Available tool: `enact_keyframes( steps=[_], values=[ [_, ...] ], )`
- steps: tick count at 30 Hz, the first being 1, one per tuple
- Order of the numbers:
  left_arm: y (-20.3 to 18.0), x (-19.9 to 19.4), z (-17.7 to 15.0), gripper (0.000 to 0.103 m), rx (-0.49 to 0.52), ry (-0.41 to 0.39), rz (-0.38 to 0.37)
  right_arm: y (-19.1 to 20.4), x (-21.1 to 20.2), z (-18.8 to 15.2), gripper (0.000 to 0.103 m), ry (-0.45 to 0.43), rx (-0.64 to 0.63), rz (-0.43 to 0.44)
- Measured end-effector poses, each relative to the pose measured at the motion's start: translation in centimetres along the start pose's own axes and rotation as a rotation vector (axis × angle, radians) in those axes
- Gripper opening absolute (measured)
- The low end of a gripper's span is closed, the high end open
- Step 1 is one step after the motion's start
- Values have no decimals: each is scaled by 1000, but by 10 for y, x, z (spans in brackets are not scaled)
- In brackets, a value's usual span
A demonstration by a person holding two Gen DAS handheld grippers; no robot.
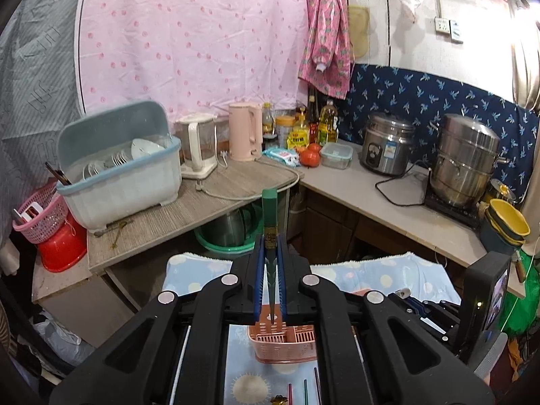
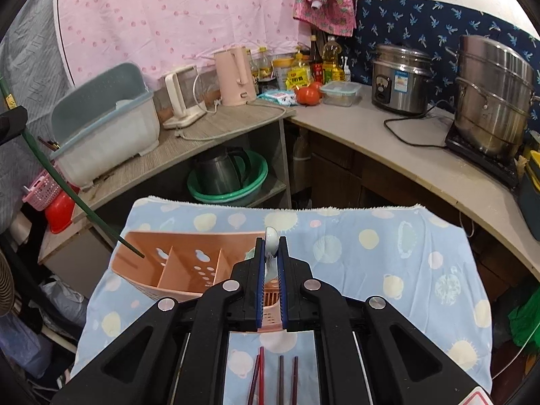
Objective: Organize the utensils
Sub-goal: 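Carry the green chopstick with the left gripper into the pink holder while the right gripper inserts the white spoon, then open both grippers and withdraw them from the pink holder, then lower the left gripper onto the red chopstick and close it while the right gripper approaches a dark brown chopstick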
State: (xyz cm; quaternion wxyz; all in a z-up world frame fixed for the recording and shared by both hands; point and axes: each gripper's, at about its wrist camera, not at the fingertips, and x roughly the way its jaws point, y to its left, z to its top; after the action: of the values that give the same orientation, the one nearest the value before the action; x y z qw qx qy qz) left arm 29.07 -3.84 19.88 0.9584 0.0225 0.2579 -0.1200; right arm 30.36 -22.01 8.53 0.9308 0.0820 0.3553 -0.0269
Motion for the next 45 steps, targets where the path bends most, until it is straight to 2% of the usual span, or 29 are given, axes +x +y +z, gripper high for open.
enact_keyframes(
  steps=[5,6,8,10,18,26,36,45],
  values=[
    [3,16,-12,10,-11,27,3,3,7,-8,12,-4,-1,-7],
    [4,18,-14,13,-12,29,7,3,6,-9,16,-8,2,-7],
    [4,17,-17,28,-15,27,16,3,4,-10,18,-17,10,-4],
    [4,16,-20,31,-17,27,20,1,-1,-11,19,-24,18,1],
    [9,5,-35,32,-29,53,23,-1,-33,-27,24,-44,34,22],
    [6,-17,-66,32,-31,87,14,-1,-66,-61,24,-35,60,41],
    [-3,-49,-118,32,-27,145,-16,-2,-109,-129,24,18,97,68],
    [-10,-65,-186,33,-34,247,-39,-14,-131,-196,24,94,124,50]
  ],
)
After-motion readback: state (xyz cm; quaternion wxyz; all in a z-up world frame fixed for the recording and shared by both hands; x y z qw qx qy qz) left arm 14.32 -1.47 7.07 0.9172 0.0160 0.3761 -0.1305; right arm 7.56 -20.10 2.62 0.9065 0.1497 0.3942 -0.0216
